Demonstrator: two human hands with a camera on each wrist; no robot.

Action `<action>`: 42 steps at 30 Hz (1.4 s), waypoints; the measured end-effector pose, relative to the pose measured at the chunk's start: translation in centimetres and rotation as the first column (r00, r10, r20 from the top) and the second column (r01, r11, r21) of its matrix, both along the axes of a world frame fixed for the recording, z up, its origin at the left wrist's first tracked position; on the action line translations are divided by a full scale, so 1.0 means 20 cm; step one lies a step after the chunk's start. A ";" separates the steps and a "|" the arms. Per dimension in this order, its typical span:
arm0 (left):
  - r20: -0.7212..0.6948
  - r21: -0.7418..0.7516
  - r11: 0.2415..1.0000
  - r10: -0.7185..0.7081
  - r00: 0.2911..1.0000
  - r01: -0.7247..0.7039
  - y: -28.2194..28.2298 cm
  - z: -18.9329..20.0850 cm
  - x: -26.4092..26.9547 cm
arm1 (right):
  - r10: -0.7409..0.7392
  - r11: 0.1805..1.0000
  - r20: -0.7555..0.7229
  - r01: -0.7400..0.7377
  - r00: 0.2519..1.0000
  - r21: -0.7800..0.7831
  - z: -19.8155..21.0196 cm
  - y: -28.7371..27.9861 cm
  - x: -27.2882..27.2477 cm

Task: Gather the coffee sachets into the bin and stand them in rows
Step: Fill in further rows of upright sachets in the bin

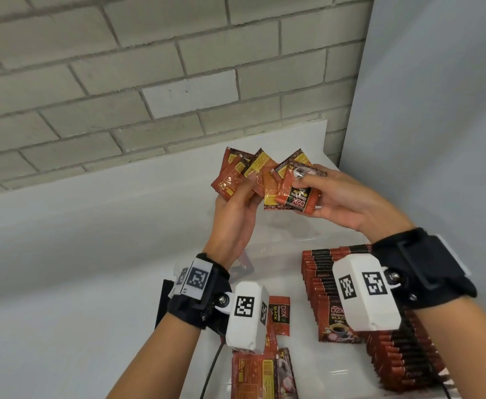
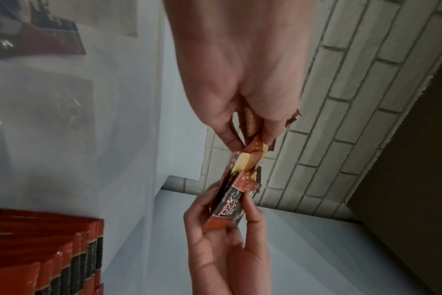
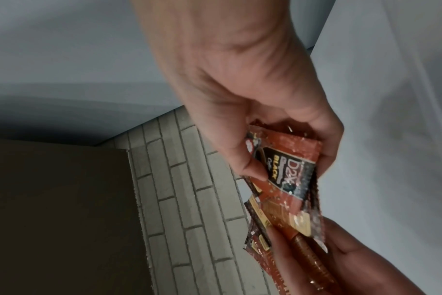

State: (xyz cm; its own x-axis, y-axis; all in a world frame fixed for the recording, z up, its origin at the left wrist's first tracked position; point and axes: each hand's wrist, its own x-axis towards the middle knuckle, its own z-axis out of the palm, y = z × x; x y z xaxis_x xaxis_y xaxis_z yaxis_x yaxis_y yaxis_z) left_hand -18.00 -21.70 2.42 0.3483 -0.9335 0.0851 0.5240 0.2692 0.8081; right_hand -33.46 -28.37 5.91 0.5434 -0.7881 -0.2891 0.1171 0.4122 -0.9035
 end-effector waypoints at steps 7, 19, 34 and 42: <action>0.023 0.014 0.998 -0.067 0.997 0.067 0.01 0.01 -0.01 | -0.169 0.985 0.206 0.170 0.964 0.010 0.00 -0.01 0.02; 0.465 0.192 0.979 -0.024 0.885 -0.074 0.03 0.05 0.03 | -0.115 0.964 0.028 0.119 0.993 -0.237 0.08 -0.02 -0.09; 0.806 0.311 0.950 -0.271 0.526 0.015 0.10 0.22 0.11 | 0.028 0.913 -0.125 -0.076 0.992 -0.400 0.09 0.03 -0.08; 0.775 0.290 0.953 -0.286 0.563 0.085 0.10 0.22 0.11 | -0.013 0.980 0.013 0.015 1.000 -0.197 0.06 0.00 -0.06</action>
State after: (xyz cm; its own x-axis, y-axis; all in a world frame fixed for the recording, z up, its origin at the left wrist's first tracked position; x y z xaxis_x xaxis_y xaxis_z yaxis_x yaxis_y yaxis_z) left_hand -15.88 -19.63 6.87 0.0468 -0.9978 0.0465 -0.3462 0.0275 0.9378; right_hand -34.63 -28.33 7.18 0.5344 -0.8365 -0.1212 0.1330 0.2248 -0.9653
